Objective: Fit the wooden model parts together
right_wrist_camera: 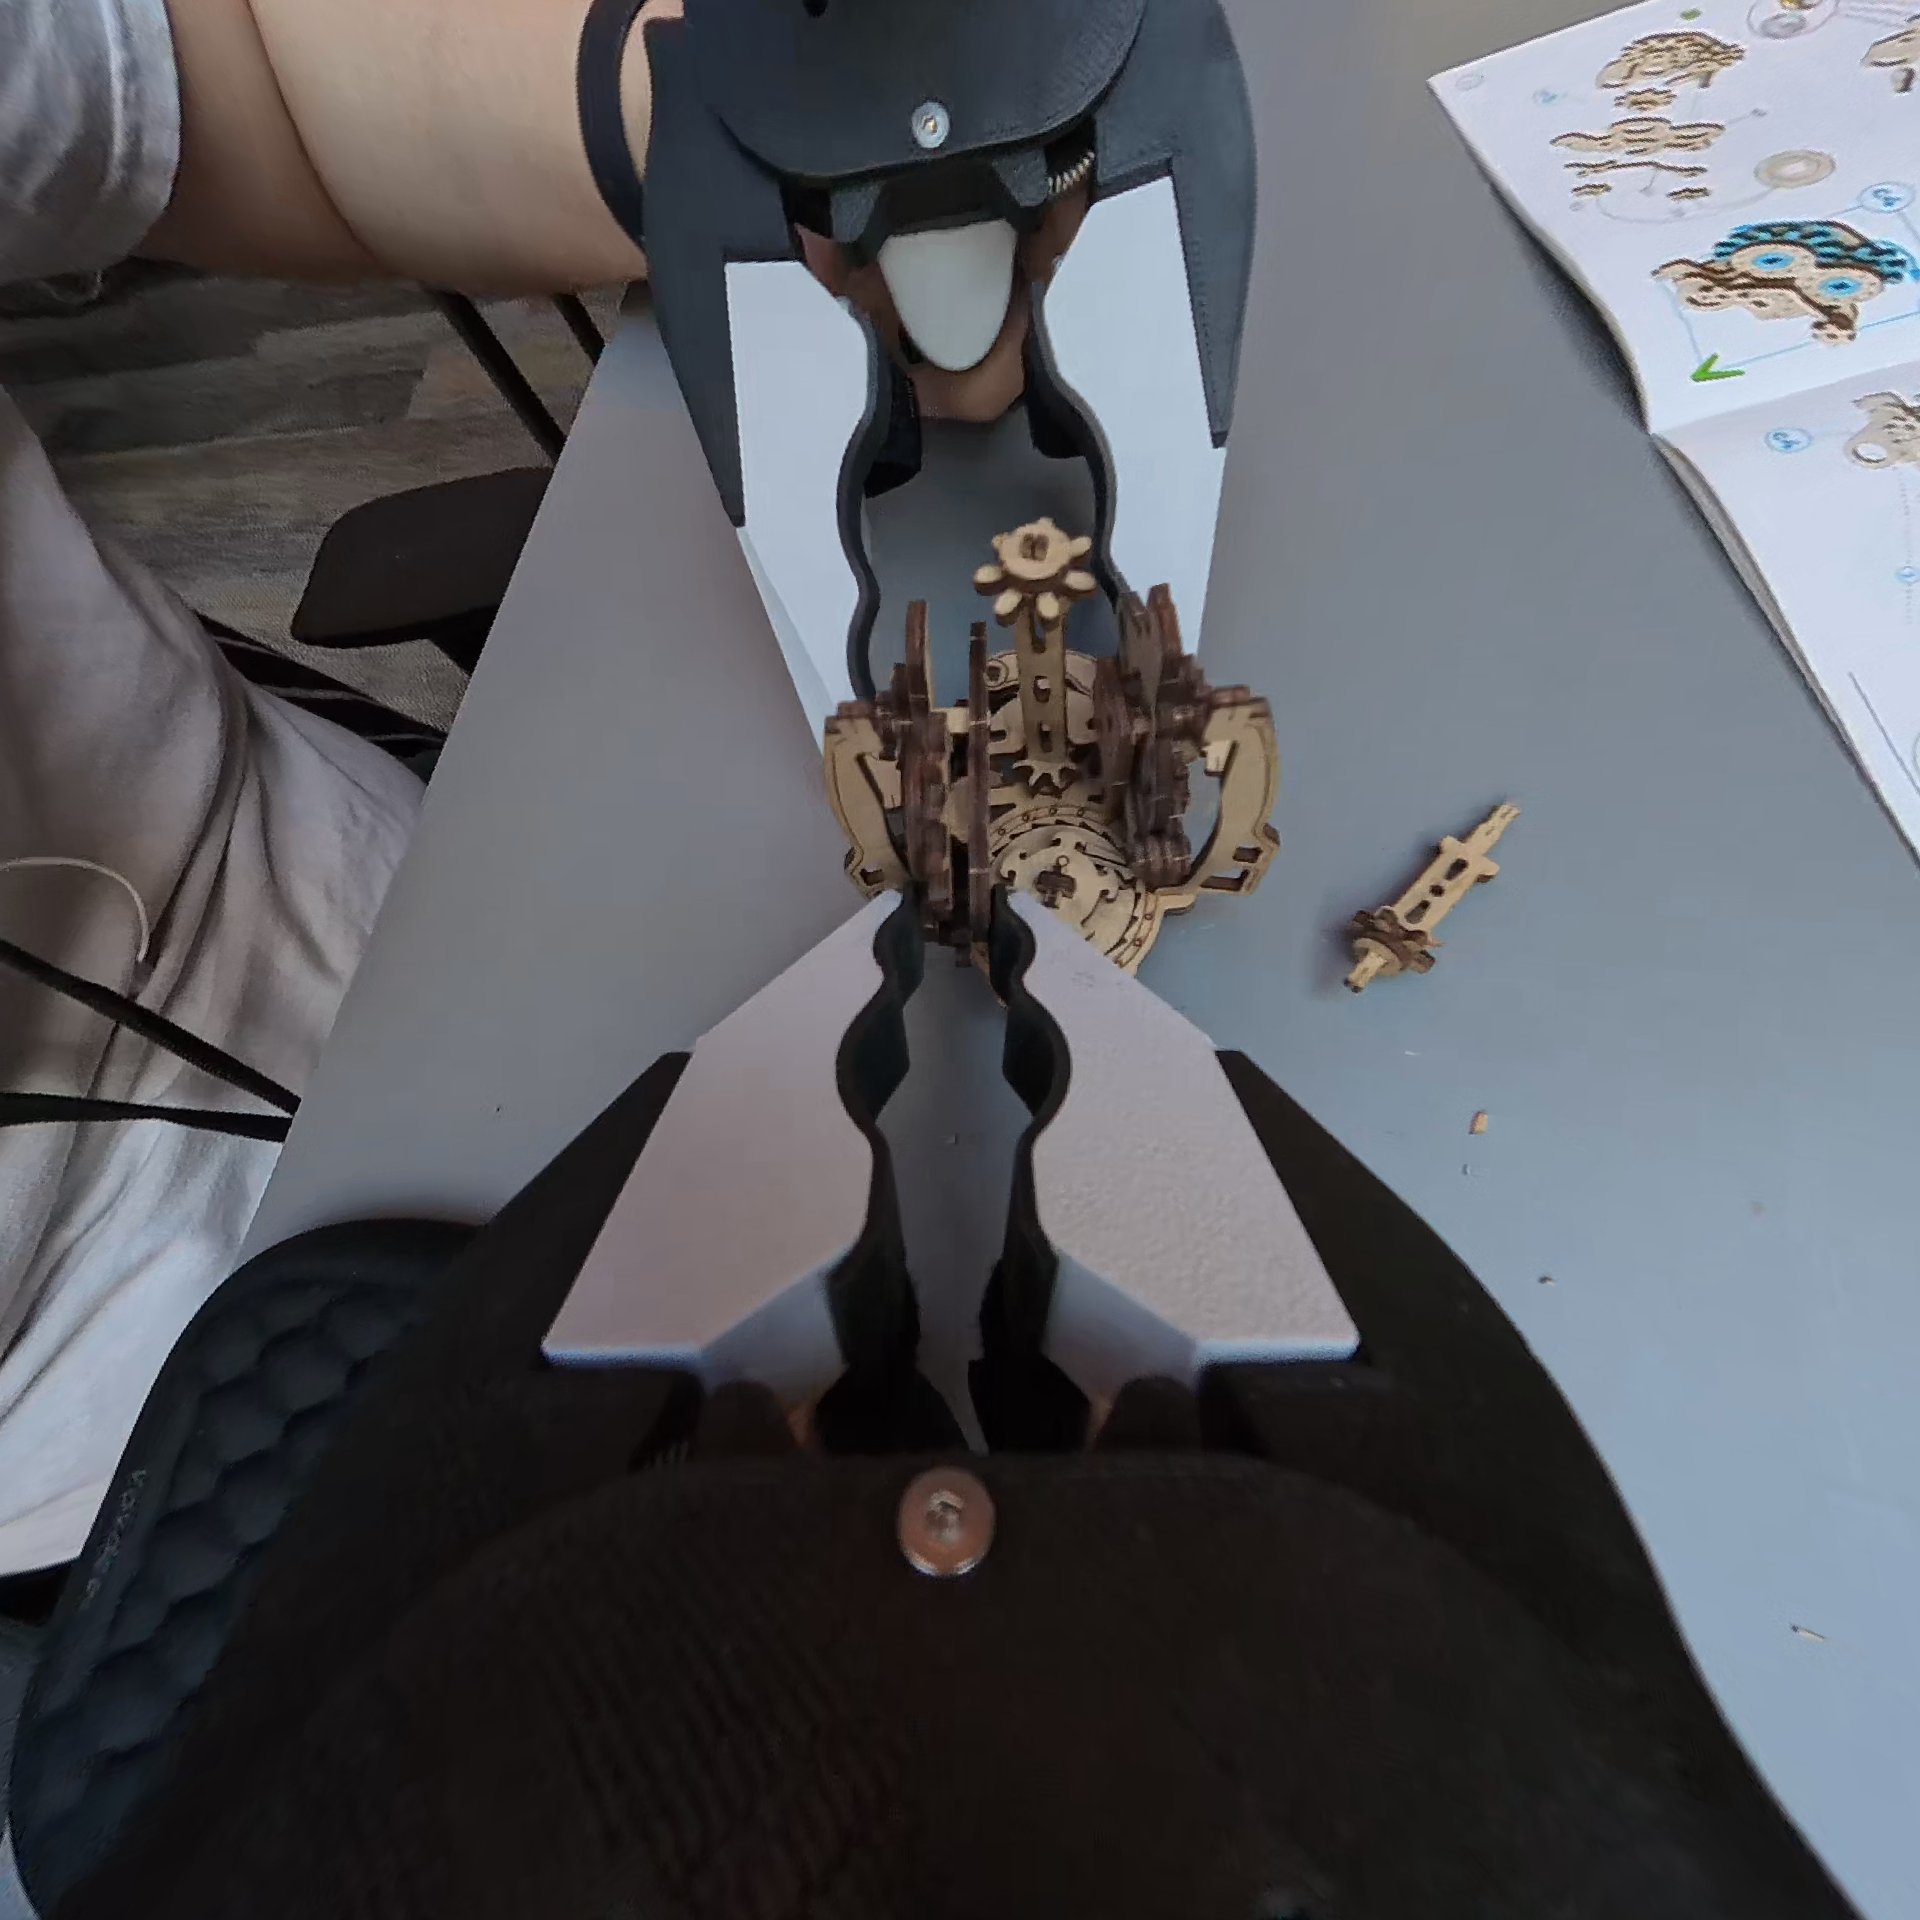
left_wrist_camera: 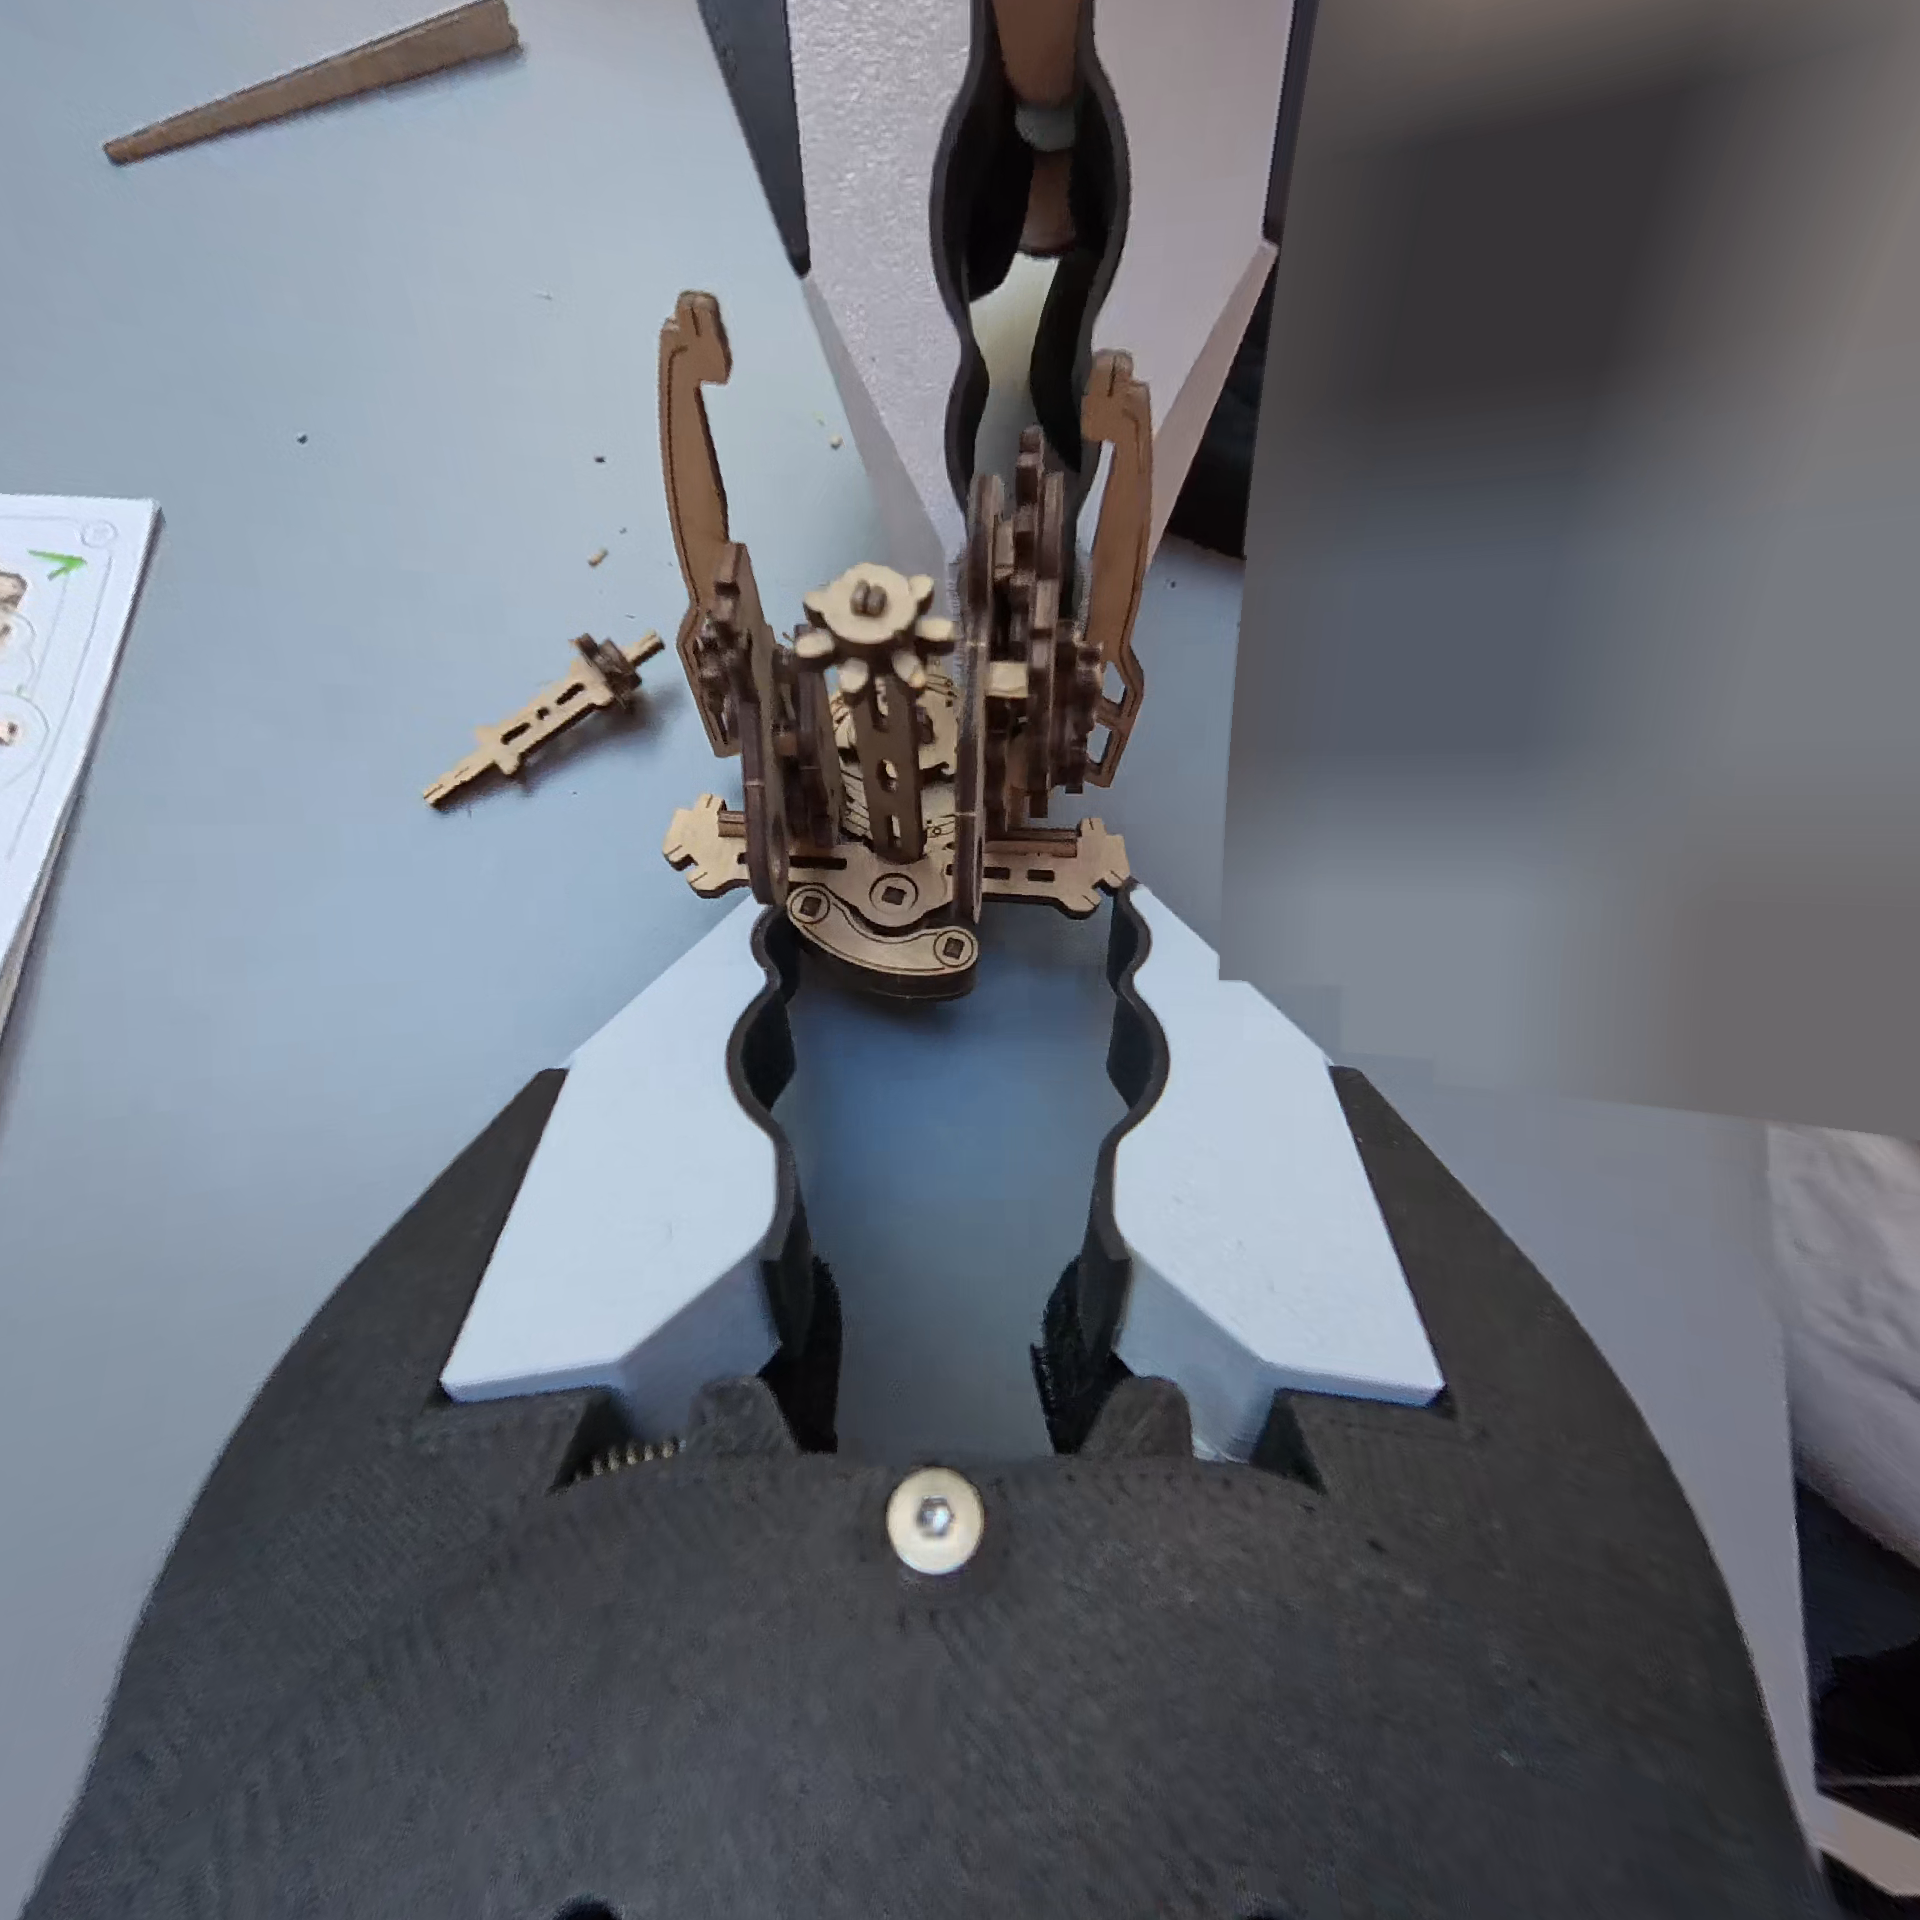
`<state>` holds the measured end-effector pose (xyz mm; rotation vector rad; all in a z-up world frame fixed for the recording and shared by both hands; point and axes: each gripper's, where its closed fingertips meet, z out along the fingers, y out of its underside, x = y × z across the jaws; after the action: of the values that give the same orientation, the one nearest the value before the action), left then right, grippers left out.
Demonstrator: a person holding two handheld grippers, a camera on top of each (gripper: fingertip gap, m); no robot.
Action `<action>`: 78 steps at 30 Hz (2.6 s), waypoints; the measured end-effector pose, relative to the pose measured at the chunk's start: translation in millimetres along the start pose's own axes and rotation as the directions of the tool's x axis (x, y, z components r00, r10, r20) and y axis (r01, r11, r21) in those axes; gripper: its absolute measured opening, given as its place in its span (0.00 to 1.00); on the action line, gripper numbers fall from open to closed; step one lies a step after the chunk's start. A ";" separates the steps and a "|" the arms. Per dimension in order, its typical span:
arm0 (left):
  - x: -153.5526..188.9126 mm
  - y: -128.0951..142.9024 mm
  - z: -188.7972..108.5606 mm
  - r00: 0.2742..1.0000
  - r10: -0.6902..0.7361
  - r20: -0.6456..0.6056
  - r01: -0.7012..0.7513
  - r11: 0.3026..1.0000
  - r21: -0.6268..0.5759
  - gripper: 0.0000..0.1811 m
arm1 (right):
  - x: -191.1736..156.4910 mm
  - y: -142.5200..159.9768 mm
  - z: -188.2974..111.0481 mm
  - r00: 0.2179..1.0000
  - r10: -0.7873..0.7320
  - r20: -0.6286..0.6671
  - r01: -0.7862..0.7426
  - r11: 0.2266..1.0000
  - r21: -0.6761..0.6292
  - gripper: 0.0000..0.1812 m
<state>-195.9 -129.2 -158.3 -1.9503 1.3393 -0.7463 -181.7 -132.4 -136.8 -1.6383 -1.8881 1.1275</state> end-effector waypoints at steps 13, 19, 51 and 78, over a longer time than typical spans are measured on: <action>-12.6 -3.5 -4.1 0.983 -0.168 -0.070 0.171 0.985 0.031 0.30 | 17.9 -6.8 -6.8 0.981 0.194 0.021 -0.195 0.973 0.119 0.06; -12.2 -2.3 -3.7 0.990 -0.137 -0.044 0.139 0.990 0.032 0.30 | 17.1 -4.9 -5.1 0.982 0.188 0.020 -0.189 0.976 0.106 0.06; -15.3 -4.4 0.6 0.999 -0.027 0.031 0.027 1.000 0.014 0.35 | 12.7 -0.4 1.2 0.993 0.112 -0.041 -0.111 0.993 0.043 0.06; -16.2 -1.3 0.9 0.997 -0.008 0.070 0.007 1.000 0.010 0.34 | 13.0 -9.9 0.6 0.996 0.048 -0.076 -0.046 0.998 0.031 0.05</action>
<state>-199.7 -113.4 -159.4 -1.9569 1.2851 -0.6800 -191.4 -120.2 -132.1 -1.6937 -1.7859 1.0903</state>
